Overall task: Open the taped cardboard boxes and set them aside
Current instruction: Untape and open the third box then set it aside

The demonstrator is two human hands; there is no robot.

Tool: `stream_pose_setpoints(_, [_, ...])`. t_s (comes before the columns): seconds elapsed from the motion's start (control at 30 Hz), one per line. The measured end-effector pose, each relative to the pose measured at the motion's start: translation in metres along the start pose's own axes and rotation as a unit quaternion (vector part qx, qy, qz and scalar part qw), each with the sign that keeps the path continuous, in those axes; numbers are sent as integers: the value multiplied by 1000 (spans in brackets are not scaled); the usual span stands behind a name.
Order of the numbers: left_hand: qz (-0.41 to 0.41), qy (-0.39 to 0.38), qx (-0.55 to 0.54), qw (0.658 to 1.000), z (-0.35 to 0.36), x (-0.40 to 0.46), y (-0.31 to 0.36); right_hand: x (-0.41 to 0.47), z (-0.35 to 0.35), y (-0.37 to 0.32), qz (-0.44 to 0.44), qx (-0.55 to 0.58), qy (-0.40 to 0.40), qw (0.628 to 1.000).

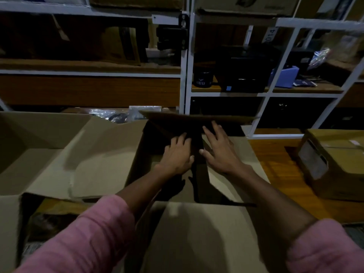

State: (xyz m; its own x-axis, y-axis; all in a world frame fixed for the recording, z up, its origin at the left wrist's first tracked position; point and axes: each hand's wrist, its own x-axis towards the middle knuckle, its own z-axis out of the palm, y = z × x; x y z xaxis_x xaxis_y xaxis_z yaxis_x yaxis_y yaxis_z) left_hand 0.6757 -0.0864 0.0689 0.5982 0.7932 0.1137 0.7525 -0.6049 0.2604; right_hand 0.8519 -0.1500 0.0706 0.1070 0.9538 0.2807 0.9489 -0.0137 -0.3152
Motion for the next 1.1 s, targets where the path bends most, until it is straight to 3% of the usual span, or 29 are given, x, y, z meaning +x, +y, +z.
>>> stream_pose_setpoints(0.13, [-9,58,27,998,-6,59,3,50,-1,29,9,-4,-26,1000])
stream_pose_setpoints(0.37, [-64,-2,75,995,12,130,-19,112,12,59,48,20,-96,994])
stream_pose_setpoints(0.53, [-82,-42,93,991,30,145,-37,129,33,69,63,-39,-99,992])
stream_pose_setpoints(0.8, [-68,-62,73,993,34,135,-33,123,40,71,45,-77,-85,992])
stream_pose_setpoints(0.93, [-64,-6,44,997,33,109,-18,101,28,49,64,-48,-77,994])
stream_pose_setpoints(1.1, [-52,-118,-6,992,28,78,-6,31,-2,-10,56,-106,-88,989])
